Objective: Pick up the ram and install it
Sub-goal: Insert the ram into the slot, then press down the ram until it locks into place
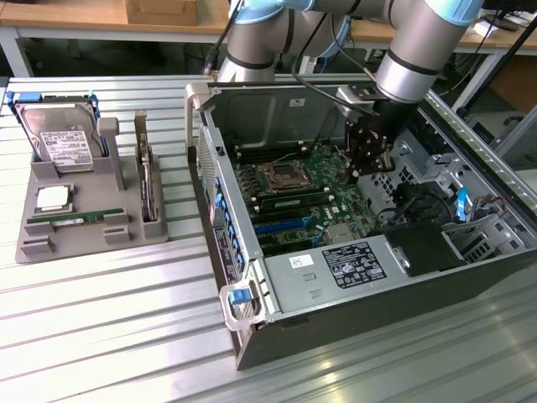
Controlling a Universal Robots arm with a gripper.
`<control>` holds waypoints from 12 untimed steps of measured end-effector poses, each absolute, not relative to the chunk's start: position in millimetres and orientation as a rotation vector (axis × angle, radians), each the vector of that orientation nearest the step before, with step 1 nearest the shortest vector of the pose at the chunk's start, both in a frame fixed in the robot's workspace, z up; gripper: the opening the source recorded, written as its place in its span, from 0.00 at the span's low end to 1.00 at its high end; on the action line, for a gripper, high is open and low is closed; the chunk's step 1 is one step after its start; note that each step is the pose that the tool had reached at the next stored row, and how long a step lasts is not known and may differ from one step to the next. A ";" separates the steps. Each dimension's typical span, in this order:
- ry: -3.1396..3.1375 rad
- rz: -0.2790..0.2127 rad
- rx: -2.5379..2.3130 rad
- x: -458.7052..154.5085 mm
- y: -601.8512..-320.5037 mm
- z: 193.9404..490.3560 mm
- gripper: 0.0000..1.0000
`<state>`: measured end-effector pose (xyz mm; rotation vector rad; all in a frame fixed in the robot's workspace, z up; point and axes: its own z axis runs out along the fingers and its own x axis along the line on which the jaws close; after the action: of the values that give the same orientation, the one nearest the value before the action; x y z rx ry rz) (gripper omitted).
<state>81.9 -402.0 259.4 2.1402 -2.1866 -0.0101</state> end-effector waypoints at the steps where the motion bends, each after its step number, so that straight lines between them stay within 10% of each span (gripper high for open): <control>1: -2.187 -0.010 2.140 82.2 -402.0 261.8 0.11; 12: -2.186 -0.010 2.140 82.4 -402.0 271.0 0.11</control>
<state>82.4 -402.0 271.0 2.1403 -2.1865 -0.0102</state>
